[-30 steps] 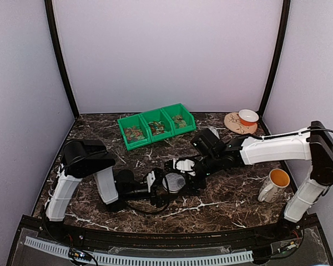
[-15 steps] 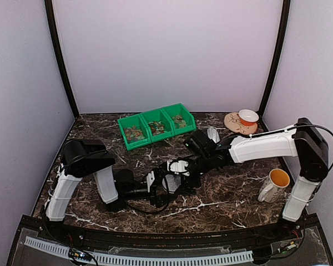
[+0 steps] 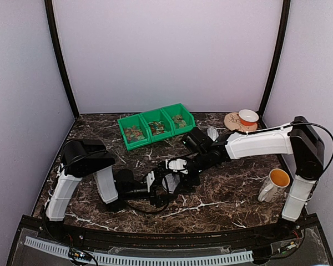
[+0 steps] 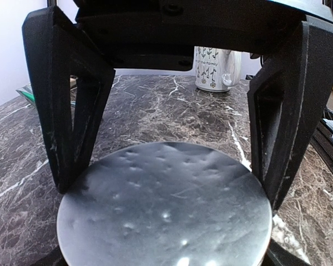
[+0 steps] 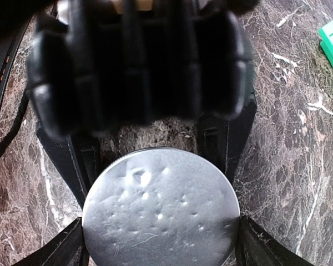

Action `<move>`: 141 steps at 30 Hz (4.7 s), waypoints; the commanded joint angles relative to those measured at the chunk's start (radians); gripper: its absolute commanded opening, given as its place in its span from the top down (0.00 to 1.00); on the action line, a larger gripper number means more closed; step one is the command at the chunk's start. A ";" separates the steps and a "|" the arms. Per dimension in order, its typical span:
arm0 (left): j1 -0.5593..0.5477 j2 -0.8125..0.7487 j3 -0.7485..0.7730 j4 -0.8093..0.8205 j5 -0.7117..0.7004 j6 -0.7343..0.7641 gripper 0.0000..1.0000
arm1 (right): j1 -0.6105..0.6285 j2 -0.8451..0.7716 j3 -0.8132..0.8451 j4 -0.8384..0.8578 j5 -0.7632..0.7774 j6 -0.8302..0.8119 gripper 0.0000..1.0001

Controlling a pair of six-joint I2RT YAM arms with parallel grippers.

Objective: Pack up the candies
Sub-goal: Screw the bottle lid onto the packing bottle, then pass from the left arm to the right, then move the packing bottle to the center of the board.

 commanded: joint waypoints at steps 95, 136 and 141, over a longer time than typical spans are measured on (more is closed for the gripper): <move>-0.051 0.186 -0.076 -0.016 -0.044 0.131 0.31 | -0.039 0.002 -0.081 0.134 -0.151 0.100 0.15; -0.051 0.170 -0.129 0.087 -0.495 0.093 0.01 | -0.101 -0.159 -0.244 0.250 0.185 0.403 0.18; -0.051 0.160 -0.135 0.088 -0.525 0.086 0.01 | -0.113 -0.127 -0.193 0.242 0.254 0.476 0.17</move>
